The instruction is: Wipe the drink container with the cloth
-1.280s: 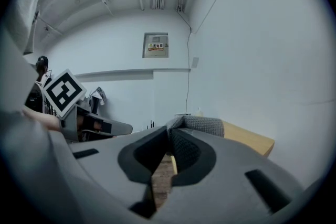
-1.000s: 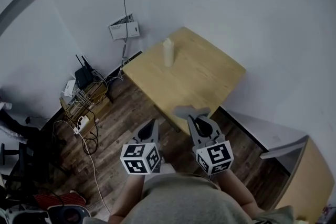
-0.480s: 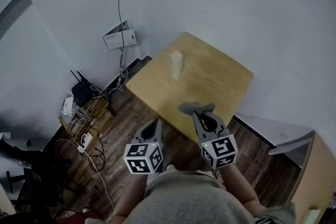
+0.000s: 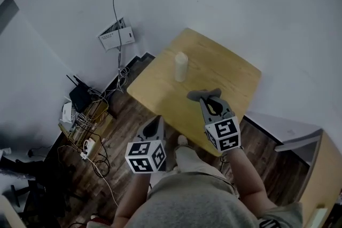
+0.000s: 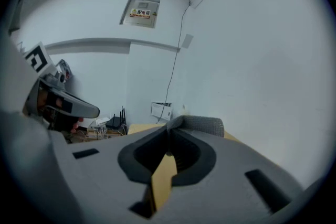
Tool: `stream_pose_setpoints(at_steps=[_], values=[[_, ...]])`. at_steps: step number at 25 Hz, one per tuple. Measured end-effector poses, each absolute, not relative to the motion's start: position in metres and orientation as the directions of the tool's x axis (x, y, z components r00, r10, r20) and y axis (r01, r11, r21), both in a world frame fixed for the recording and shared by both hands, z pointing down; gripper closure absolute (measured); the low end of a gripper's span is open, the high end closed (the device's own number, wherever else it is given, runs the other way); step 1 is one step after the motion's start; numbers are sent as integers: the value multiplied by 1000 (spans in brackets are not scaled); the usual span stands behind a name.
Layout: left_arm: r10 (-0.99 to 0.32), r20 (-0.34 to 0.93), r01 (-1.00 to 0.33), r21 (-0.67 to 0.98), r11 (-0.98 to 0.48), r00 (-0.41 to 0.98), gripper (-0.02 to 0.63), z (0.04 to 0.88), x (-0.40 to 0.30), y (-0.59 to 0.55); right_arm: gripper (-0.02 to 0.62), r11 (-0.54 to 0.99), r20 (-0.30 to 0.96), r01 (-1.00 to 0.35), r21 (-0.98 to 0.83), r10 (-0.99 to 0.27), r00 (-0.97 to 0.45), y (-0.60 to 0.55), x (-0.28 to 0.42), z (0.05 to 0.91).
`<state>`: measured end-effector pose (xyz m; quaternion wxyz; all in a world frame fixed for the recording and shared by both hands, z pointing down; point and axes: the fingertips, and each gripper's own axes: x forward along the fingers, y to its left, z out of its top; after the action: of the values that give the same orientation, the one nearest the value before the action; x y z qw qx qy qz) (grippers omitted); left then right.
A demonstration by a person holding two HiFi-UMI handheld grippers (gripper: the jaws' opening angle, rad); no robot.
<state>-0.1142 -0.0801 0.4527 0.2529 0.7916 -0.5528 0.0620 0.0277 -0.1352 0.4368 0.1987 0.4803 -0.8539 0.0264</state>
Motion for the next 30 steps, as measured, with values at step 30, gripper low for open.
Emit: stream_pose_setpoints(at_steps=[30], values=[[-811, 445, -905, 362, -225, 380, 603, 478, -111, -216, 584, 717, 630, -352, 602, -697, -343, -309, 7, 514]])
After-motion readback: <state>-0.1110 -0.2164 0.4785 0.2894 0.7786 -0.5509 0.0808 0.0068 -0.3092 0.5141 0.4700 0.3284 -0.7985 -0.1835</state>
